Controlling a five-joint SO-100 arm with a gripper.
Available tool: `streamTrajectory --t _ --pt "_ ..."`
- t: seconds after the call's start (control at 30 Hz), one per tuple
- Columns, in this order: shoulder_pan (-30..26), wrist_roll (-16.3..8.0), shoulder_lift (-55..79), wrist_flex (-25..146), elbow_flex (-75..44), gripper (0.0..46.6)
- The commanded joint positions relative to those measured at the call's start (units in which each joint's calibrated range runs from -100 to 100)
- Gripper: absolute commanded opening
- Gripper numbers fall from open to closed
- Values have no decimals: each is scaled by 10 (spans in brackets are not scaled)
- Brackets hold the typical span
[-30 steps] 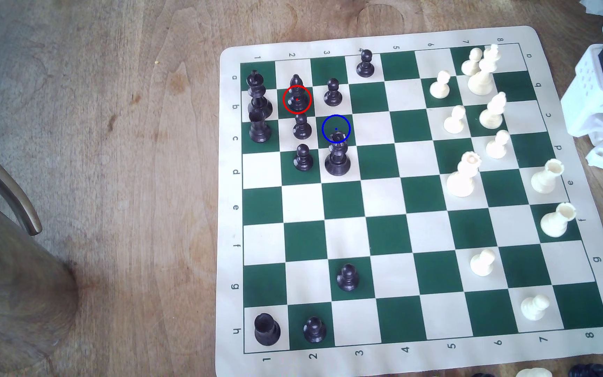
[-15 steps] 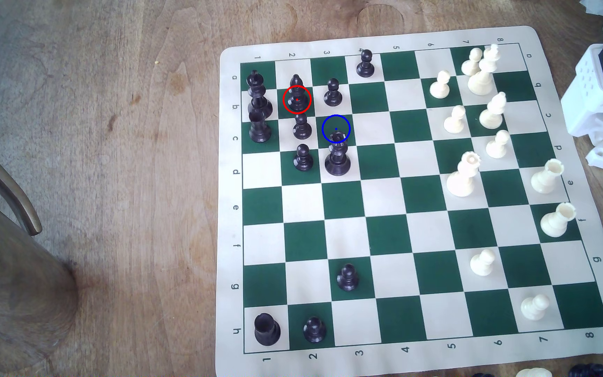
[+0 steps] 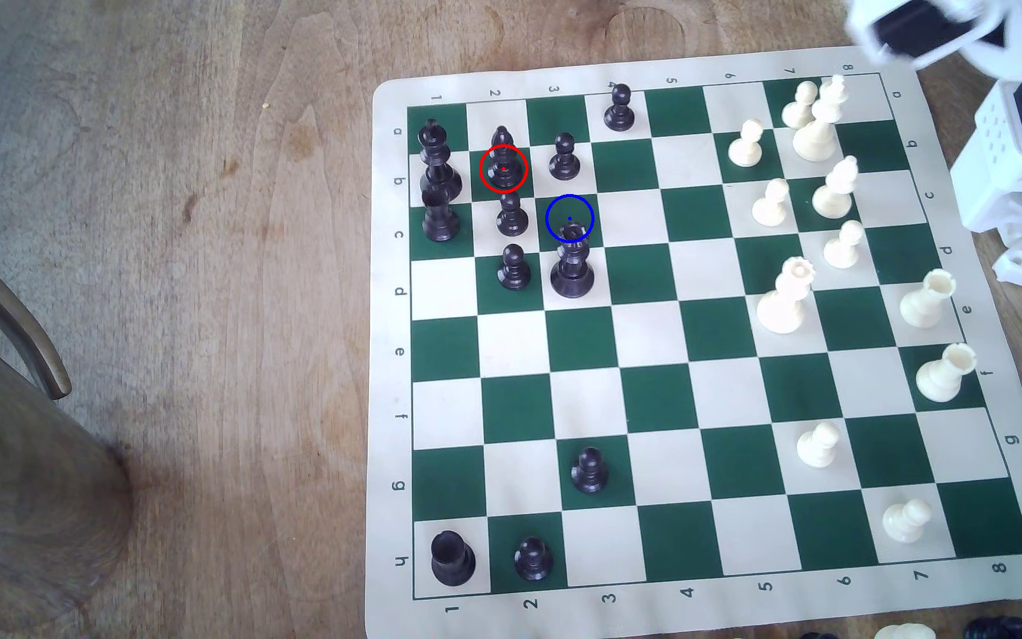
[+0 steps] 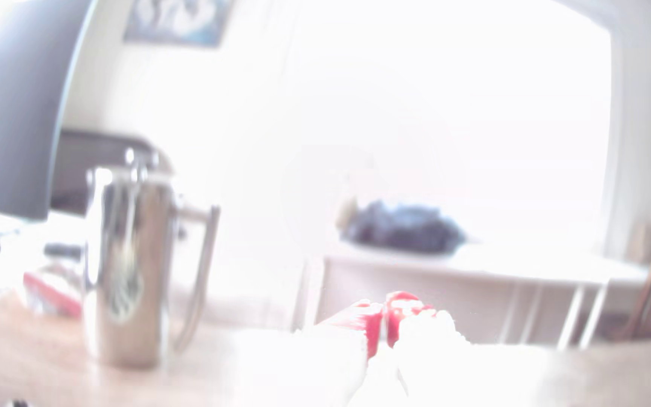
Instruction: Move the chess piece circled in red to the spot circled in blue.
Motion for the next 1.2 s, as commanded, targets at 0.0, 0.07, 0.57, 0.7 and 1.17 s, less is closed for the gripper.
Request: streamTrajectory --t 0.0,0.07,0.57,0.7,1.17 --pt "38 -9 128 -17 -18 35" --pt "52 -8 224 -134 8 2" --pt "97 -51 323 335 -313 66" --pt "93 -58 342 438 -394 64" --pt "23 -102 494 843 -765 53"
